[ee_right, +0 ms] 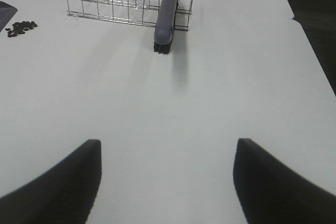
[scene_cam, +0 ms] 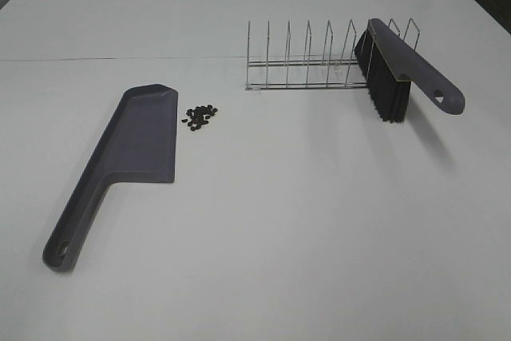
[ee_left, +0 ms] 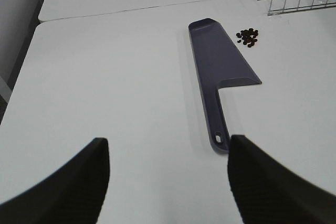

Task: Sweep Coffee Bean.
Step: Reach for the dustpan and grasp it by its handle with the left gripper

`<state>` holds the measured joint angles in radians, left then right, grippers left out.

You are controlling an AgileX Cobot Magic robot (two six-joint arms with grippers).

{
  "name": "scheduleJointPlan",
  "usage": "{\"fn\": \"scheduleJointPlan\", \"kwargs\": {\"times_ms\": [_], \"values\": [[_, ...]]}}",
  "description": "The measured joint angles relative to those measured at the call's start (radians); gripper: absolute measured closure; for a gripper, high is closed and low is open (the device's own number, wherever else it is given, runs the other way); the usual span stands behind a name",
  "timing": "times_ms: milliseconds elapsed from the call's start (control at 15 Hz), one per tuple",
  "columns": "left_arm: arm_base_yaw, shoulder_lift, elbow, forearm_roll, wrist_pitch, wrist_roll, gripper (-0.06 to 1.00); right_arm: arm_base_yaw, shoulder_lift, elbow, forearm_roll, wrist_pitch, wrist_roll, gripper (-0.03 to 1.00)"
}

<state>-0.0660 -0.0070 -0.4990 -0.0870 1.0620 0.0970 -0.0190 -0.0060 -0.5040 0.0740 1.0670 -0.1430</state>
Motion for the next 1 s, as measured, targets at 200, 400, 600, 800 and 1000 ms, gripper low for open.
{"fn": "scheduleJointPlan", "kwargs": {"times_ms": [200, 400, 600, 800, 1000], "values": [[0.000, 0.000, 0.000, 0.000, 0.000, 0.000, 0.34, 0.000, 0.000, 0.000, 0.000, 0.000, 0.000, 0.31], [0.000, 0.000, 0.000, 0.000, 0.000, 0.000, 0.34, 0.000, 0.000, 0.000, 0.000, 0.000, 0.000, 0.31], [0.000, 0.000, 0.000, 0.000, 0.000, 0.000, 0.34, 0.000, 0.000, 0.000, 0.000, 0.000, 0.000, 0.31], [0.000, 0.000, 0.000, 0.000, 0.000, 0.000, 0.34, 0.000, 0.000, 0.000, 0.000, 0.000, 0.000, 0.31], [0.000, 0.000, 0.000, 0.000, 0.000, 0.000, 0.34, 0.000, 0.000, 0.000, 0.000, 0.000, 0.000, 0.31]]}}
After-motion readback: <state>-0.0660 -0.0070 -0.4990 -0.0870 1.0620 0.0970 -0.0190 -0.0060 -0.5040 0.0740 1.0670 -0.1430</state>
